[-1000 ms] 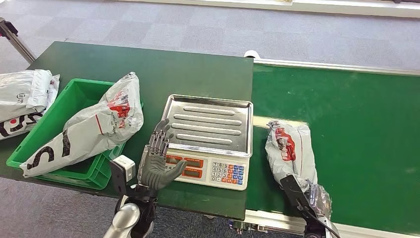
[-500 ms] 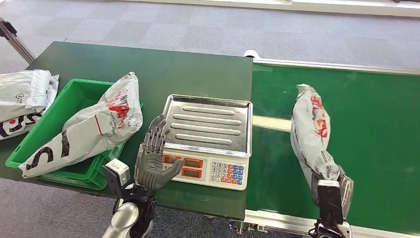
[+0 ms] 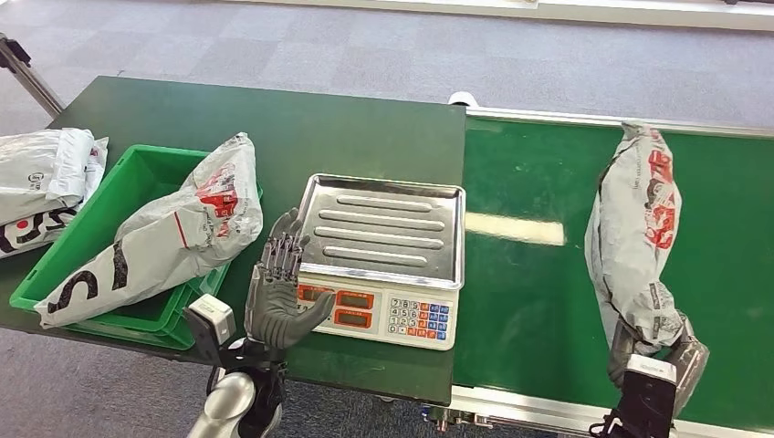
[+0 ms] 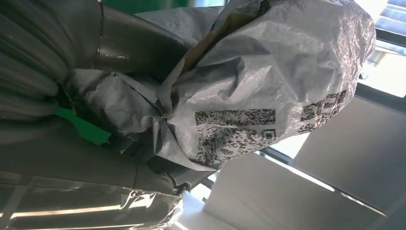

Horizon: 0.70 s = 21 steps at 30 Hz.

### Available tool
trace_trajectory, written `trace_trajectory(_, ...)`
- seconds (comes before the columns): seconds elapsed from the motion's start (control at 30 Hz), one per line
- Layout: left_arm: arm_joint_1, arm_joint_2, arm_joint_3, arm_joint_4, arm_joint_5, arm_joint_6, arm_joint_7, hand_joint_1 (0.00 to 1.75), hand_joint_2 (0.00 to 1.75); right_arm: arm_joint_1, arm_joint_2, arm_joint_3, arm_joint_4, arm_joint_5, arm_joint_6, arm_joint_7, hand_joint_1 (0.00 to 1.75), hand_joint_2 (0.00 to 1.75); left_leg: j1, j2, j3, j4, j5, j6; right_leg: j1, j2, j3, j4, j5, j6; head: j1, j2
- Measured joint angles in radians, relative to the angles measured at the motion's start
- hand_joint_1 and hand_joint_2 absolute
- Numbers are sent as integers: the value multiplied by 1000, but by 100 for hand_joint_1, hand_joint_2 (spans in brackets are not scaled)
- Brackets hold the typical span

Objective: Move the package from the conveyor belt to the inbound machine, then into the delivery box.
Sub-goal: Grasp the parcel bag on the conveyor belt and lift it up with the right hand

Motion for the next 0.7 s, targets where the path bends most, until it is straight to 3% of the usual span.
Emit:
trace_trajectory(0.13, -4, 6, 0, -12, -62, 79, -41, 0, 175, -15, -22, 36, -63, 99, -30, -38, 175, 175, 0, 0, 0, 0, 0, 0, 0, 0, 0, 0, 0, 0, 0, 0)
trace_trajectory(0.27, -20, 12, -7, -18, -105, 117, -51, 0, 175, -90, -69, 146, -69, 248, -37, -15, 175, 175, 0, 1, 1, 0, 1, 0, 0, 0, 1, 0, 0, 0, 0, 0)
trace_trajectory(0.43, -25, 18, -10, -25, -107, 121, -51, 0, 175, -142, -103, 229, -57, 264, -51, -4, 175, 175, 0, -1, 1, 0, 1, 0, 0, -1, 2, 0, 0, 0, 0, 0)
trace_trajectory(0.7, -26, 25, -17, -25, -107, 121, -51, 0, 175, -151, -128, 263, -48, 263, -57, -4, 175, 175, 0, -1, 0, 0, 1, 0, 0, -1, 1, 0, 0, 0, 0, 0)
